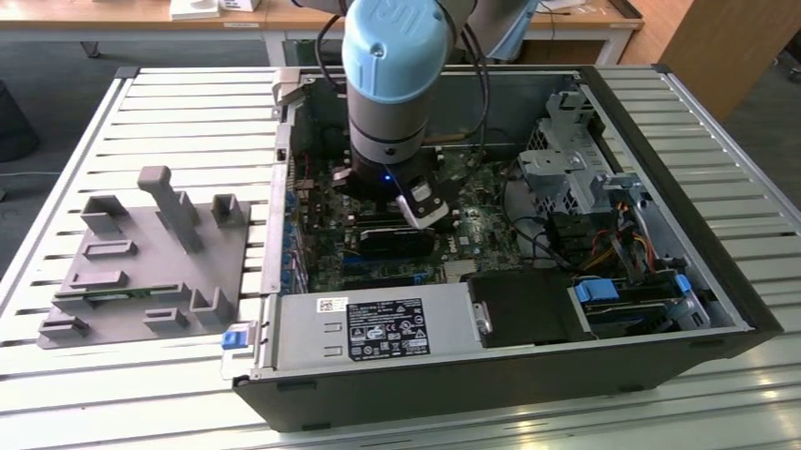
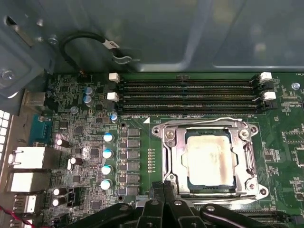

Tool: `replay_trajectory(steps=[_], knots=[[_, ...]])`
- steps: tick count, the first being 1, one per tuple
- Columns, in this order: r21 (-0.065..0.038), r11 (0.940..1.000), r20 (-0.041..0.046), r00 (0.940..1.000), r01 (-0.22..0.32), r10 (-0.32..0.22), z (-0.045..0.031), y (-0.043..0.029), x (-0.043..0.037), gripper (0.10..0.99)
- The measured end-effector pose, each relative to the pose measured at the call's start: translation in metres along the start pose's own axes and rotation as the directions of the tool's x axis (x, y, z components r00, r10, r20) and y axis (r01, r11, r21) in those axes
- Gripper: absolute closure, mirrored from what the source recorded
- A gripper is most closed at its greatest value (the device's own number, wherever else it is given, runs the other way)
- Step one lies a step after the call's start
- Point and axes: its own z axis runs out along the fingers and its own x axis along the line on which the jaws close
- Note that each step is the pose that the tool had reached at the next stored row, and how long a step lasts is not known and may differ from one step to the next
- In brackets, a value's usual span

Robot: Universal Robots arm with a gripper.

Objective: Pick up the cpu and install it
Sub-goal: 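Install the second cpu locking lever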

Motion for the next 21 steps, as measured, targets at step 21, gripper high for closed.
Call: replay_trajectory(steps=[21], knots=[[-0.002,1.0,-0.0001,1.0,0.0,0.0,-0.0405,0.0128,0.0047,0.98]])
